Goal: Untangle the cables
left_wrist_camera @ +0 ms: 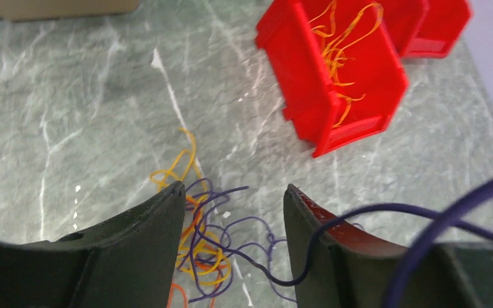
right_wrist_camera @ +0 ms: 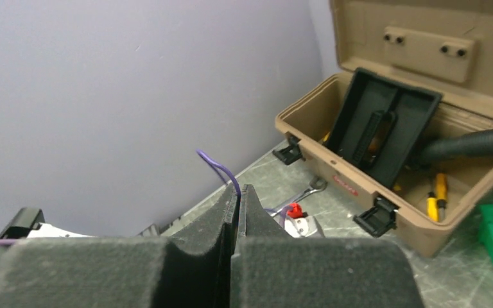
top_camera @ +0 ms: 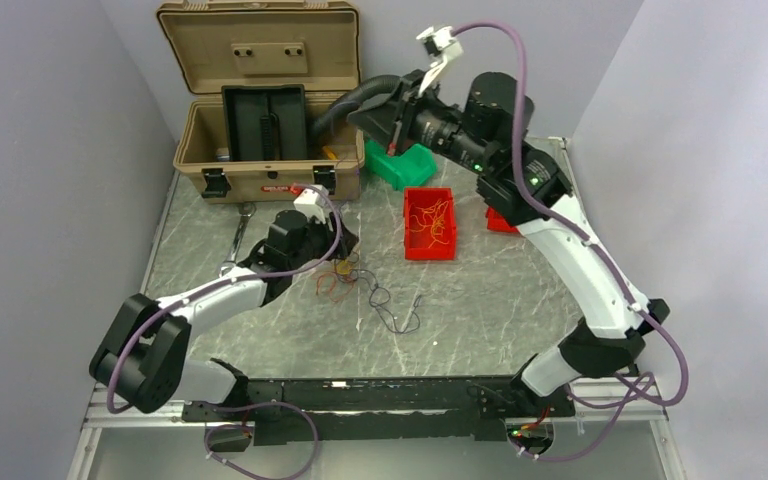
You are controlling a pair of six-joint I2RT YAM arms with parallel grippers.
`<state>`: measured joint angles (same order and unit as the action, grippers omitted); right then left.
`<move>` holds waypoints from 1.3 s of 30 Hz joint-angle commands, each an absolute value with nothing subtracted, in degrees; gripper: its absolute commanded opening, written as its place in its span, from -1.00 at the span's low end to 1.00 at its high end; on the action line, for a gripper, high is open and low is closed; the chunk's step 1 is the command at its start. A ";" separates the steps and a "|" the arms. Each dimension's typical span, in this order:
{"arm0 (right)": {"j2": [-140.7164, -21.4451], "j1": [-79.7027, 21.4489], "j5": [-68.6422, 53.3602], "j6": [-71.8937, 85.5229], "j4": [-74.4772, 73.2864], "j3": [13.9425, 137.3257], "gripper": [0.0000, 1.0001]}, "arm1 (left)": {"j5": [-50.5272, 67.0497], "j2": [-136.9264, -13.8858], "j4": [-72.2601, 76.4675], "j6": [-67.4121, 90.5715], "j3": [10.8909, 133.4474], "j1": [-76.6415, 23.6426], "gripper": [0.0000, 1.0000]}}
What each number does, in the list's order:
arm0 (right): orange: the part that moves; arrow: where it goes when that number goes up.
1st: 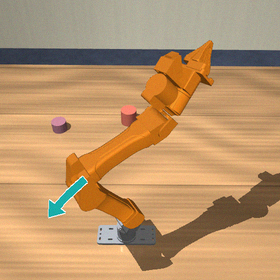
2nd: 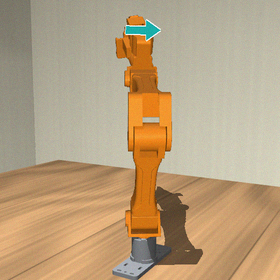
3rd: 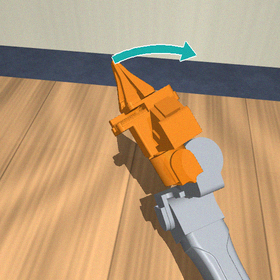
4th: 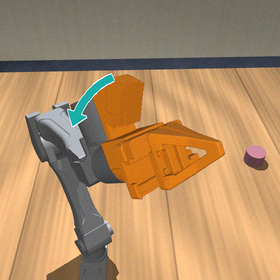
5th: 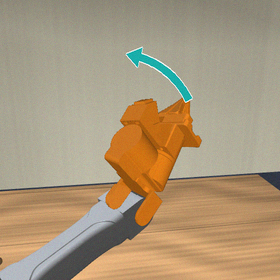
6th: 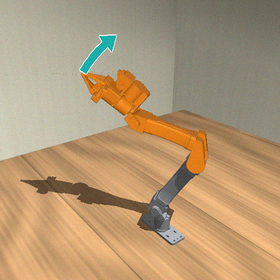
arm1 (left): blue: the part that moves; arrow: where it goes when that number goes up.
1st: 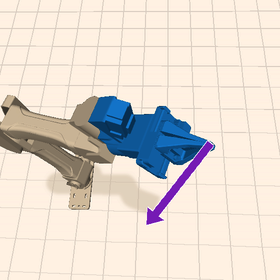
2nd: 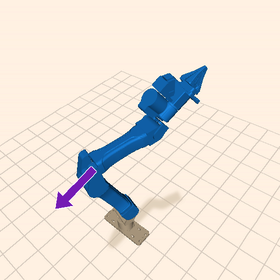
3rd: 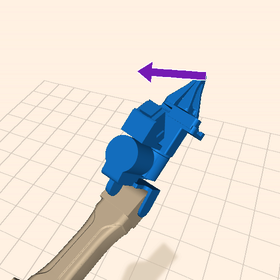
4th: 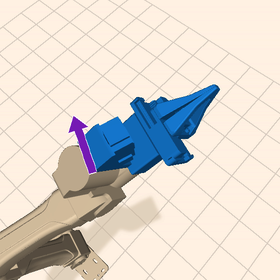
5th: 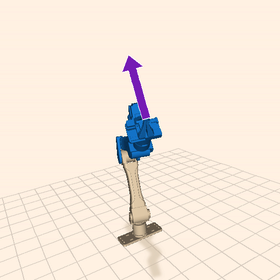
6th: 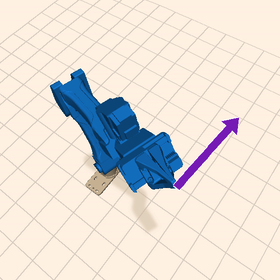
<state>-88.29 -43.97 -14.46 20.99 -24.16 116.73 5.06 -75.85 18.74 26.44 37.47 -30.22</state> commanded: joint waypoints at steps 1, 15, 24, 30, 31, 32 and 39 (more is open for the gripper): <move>-81.88 -42.05 -7.46 19.79 -24.57 118.79 -1.00 | 0.21 -77.99 16.45 29.19 40.15 -30.32 0.14; -78.83 -37.80 11.62 13.14 -28.96 124.47 -1.00 | -10.03 -70.89 10.55 36.81 28.08 -26.71 -0.20; -78.40 -36.25 18.36 10.61 -26.26 116.59 -1.00 | -9.01 -57.21 2.55 32.47 27.62 -26.71 0.00; -82.42 -33.67 15.93 11.34 -25.09 116.41 -1.00 | -9.54 -50.54 -5.64 30.71 29.83 -26.66 0.17; -83.17 -33.32 15.37 11.51 -24.81 116.62 -1.00 | -9.35 -49.55 -6.31 30.61 29.88 -26.71 0.18; -83.88 -33.00 14.92 11.76 -24.47 116.89 -1.00 | -9.32 -48.16 -6.70 30.59 29.76 -26.73 0.19; -90.46 -31.33 12.20 12.07 -20.92 119.71 -1.00 | -9.89 -41.08 -6.82 30.06 27.29 -26.72 0.27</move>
